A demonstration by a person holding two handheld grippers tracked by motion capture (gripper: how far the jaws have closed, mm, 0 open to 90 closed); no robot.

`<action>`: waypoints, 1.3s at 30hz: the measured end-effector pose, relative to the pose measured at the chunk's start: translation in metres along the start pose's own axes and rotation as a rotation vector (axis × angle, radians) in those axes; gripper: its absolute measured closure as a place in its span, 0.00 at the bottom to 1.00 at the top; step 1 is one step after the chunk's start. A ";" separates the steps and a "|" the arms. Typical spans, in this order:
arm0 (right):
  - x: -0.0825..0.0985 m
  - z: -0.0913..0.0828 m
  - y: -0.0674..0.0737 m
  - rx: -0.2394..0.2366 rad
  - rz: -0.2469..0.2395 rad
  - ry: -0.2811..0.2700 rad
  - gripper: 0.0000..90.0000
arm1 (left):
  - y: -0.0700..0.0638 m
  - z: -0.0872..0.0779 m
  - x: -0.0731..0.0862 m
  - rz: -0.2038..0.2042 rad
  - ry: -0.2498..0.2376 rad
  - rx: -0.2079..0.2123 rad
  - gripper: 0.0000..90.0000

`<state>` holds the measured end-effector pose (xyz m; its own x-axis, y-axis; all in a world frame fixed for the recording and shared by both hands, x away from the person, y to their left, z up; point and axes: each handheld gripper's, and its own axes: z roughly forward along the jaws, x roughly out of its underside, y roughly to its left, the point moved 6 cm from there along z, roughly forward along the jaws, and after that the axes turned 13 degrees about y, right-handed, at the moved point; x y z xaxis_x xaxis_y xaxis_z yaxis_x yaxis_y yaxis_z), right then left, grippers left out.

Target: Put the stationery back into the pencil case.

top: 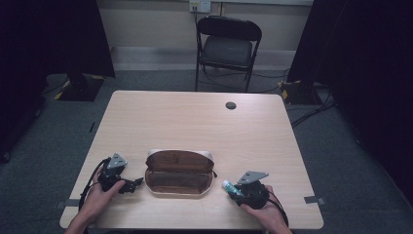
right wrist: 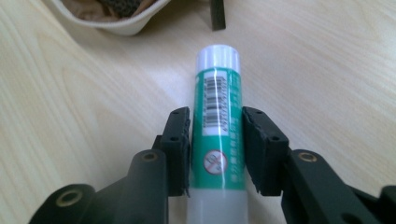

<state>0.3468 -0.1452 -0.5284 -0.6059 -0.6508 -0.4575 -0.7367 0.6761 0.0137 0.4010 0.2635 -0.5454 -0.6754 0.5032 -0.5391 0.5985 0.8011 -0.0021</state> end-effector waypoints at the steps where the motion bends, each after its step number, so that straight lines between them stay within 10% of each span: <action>1: 0.001 -0.001 0.001 0.003 -0.002 -0.001 0.71 | 0.000 0.000 0.000 0.000 0.000 0.000 0.00; 39: -0.006 -0.015 0.003 -0.058 0.004 -0.048 0.74 | 0.000 0.000 0.000 0.001 0.004 -0.001 0.00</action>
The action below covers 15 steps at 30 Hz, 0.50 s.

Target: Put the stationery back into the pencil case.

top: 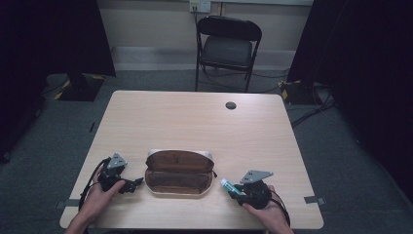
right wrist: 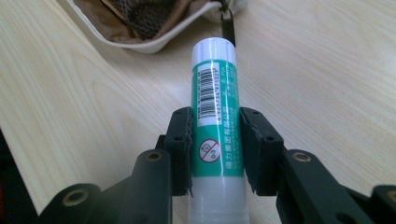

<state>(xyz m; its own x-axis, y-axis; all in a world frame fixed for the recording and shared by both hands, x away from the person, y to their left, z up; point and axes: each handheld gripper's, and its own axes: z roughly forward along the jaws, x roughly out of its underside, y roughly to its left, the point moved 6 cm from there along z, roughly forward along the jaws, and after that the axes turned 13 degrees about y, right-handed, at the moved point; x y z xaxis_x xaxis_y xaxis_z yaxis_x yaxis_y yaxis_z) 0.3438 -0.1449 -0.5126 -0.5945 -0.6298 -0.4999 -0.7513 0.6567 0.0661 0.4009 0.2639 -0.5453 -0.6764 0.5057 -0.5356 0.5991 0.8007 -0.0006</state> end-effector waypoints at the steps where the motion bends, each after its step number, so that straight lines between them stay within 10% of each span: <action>1: -0.001 -0.001 0.001 -0.003 -0.004 -0.004 0.74 | 0.000 0.000 0.000 -0.001 0.001 0.002 0.00; 15: -0.014 -0.017 0.017 -0.060 -0.024 -0.056 0.74 | 0.000 0.000 0.000 0.000 0.000 0.000 0.00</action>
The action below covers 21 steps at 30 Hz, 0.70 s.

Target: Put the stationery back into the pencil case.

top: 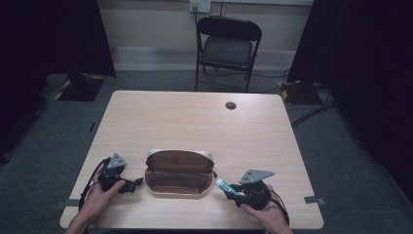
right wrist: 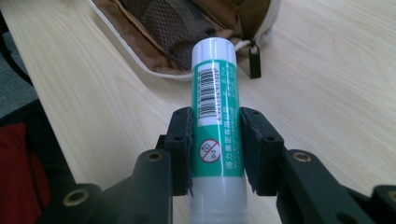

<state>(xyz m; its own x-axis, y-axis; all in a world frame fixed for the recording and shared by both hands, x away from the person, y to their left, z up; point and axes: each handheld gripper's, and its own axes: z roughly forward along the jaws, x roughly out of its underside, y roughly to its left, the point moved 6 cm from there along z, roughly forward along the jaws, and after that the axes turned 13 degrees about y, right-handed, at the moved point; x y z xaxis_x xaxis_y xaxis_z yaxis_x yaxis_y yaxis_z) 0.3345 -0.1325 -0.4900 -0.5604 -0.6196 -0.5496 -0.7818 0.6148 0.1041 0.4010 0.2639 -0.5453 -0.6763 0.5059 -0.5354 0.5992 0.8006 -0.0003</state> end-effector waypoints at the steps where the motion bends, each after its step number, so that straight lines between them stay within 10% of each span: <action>1: -0.002 -0.002 0.002 -0.004 -0.004 -0.005 0.74 | 0.000 0.000 0.000 0.000 0.000 0.000 0.00; 21: -0.065 0.009 0.037 -0.053 -0.139 -0.043 0.74 | 0.000 0.000 0.000 -0.001 -0.001 0.001 0.00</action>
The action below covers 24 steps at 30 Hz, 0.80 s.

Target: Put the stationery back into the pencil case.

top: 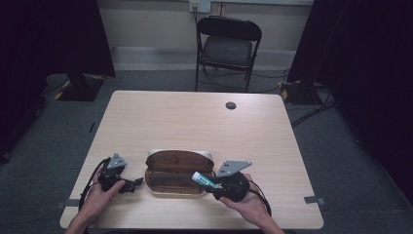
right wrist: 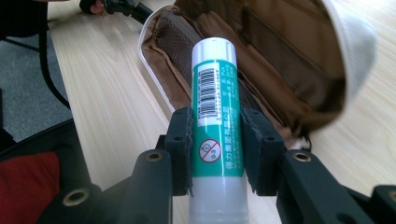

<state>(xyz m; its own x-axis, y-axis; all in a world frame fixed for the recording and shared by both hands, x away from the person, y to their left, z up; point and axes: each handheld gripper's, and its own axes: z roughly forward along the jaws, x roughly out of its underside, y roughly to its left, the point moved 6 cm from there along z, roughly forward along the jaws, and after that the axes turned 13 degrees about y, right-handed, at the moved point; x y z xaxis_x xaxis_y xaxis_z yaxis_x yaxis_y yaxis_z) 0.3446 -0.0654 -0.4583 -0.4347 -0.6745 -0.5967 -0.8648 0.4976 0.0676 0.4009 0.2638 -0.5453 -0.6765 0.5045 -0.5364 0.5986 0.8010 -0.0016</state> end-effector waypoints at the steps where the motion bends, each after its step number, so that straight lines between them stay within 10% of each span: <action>1: -0.003 0.002 0.000 0.000 -0.006 0.002 0.74 | 0.000 0.000 0.000 0.000 -0.002 0.000 0.00; 24: -0.068 0.070 0.006 -0.037 -0.057 0.053 0.74 | 0.000 0.000 0.000 0.000 0.000 0.000 0.00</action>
<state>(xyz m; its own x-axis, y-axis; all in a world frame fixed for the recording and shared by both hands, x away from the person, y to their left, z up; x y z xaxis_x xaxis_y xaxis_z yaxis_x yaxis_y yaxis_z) 0.3866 0.0216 -0.4730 -0.3963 -0.7293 -0.5577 -0.8967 0.4378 0.0647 0.4010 0.2637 -0.5453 -0.6764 0.5043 -0.5368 0.5986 0.8010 -0.0017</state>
